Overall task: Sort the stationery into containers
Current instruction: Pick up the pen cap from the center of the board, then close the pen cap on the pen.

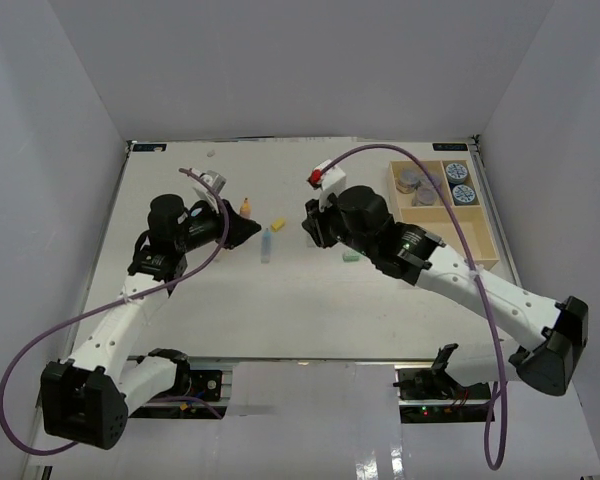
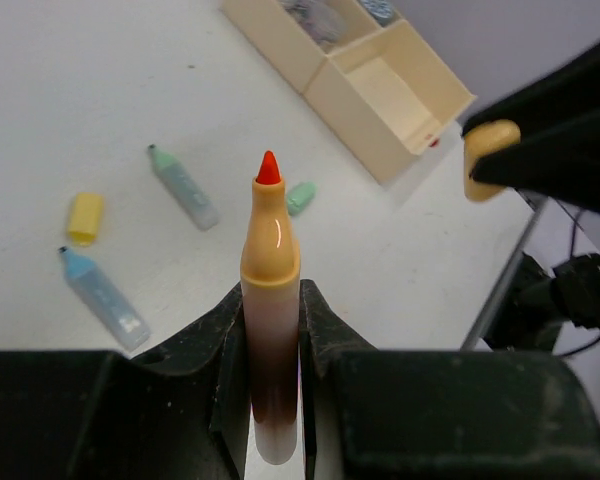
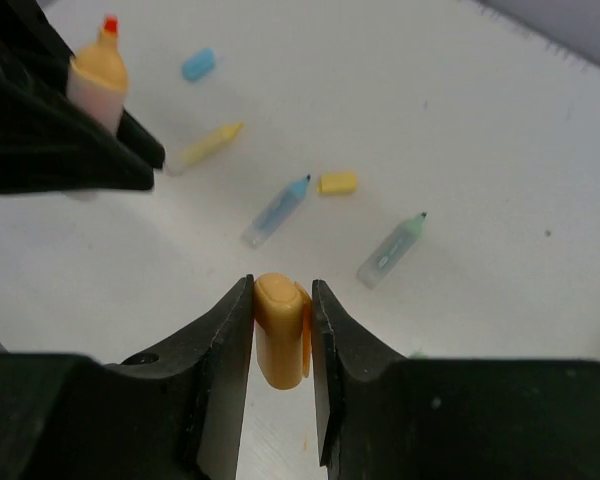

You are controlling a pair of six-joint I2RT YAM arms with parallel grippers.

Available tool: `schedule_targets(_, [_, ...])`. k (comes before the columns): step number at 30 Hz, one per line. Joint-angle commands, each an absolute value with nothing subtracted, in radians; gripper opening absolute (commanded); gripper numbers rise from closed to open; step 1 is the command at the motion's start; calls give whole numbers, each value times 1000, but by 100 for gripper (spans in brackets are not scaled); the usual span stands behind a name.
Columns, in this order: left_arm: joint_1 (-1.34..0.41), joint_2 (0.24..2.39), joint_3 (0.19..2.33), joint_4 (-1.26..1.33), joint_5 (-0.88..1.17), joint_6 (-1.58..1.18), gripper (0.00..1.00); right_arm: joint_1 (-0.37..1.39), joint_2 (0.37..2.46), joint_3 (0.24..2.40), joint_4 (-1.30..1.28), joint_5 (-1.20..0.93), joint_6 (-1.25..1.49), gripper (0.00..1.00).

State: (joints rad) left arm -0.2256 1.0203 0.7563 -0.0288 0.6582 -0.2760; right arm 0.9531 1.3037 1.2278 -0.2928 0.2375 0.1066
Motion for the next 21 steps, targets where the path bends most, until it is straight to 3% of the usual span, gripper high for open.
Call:
schedule_targets(1, [-303,1048,865,67,869,-290,15,934,1232,1233,-103,310,58,8])
schedule_targets(9, [-385,1158,957,195,1015,-284,14,902,1144,1204,196,198,57,8])
schedule_targets(16, [-393,1135,830,396,1071,-337,13,902,1143,1151,385,49,116,8])
schedule_targets(21, [-391,1091,804,391,1048,-318,13,904,1175,1128,489,-36,189,8])
